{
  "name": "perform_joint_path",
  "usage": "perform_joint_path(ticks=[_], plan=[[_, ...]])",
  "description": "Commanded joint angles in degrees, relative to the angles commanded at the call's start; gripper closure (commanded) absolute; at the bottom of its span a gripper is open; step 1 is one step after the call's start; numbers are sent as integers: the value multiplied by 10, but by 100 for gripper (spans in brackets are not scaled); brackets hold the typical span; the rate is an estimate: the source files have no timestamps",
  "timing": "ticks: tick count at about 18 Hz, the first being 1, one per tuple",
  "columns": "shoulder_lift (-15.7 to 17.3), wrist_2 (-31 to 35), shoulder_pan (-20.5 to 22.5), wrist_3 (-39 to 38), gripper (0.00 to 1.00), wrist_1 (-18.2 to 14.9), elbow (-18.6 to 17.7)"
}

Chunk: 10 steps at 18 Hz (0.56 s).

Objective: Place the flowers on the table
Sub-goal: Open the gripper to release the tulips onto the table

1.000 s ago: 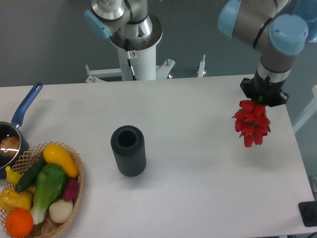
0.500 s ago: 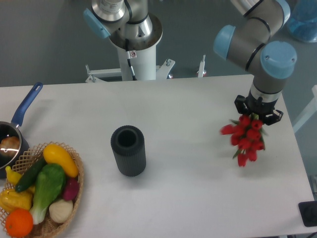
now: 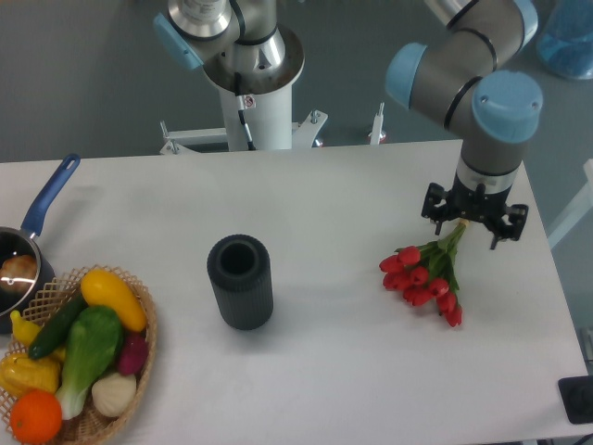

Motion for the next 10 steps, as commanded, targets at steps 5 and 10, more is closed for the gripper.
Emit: perform_joint_path(ticks=[5,10], plan=[[3,-1,28,146,0,3,4],[3,-2,29,163,0,4,4]])
